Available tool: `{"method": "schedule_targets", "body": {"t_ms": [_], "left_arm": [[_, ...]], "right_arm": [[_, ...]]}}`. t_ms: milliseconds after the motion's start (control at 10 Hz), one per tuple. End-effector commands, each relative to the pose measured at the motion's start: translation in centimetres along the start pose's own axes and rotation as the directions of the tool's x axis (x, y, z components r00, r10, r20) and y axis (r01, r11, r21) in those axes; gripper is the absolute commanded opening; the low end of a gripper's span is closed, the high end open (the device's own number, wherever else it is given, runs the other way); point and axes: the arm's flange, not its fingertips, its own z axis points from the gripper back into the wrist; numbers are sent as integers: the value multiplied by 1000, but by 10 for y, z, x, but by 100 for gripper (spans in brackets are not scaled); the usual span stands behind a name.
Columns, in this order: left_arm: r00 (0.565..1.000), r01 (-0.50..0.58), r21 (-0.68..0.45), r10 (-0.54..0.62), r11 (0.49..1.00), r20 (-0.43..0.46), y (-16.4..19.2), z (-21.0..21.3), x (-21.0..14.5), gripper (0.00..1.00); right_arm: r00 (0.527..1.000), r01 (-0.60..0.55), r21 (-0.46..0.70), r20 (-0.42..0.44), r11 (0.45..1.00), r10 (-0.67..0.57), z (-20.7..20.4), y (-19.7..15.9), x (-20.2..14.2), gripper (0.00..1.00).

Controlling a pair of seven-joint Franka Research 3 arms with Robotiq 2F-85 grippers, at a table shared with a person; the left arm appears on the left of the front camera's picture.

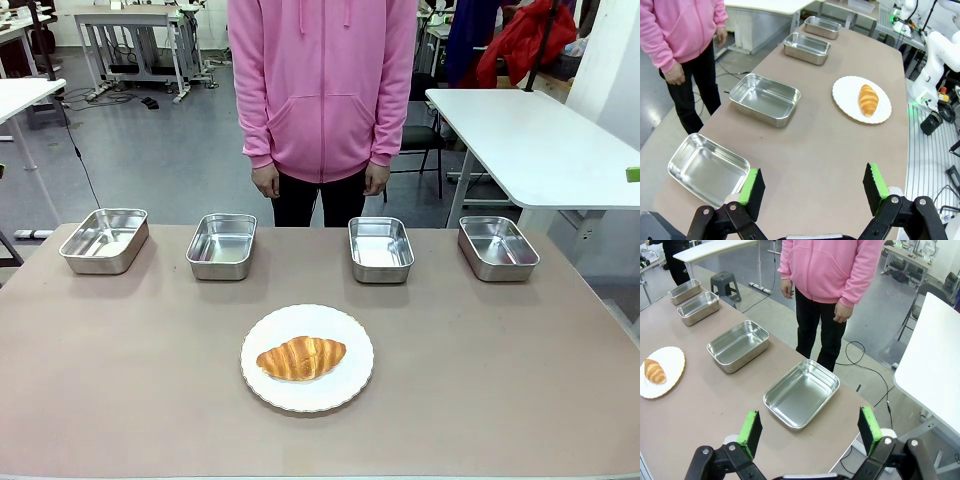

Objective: Place the bread in the container.
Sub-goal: Place the Butter Roll into the Airtight Container indicated by the human.

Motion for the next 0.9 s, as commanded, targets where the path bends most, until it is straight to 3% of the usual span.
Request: {"method": "schedule_targets", "body": {"t_ms": [0,800], "left_arm": [[1000,8,1,-8,1000,2,-2,1,2,100],[1000,8,1,-8,1000,2,-2,1,2,100]], "right_arm": [[1000,-13,3,5,1000,13,1,2,1,100],[1000,-13,3,5,1000,13,1,2,1,100]]}}
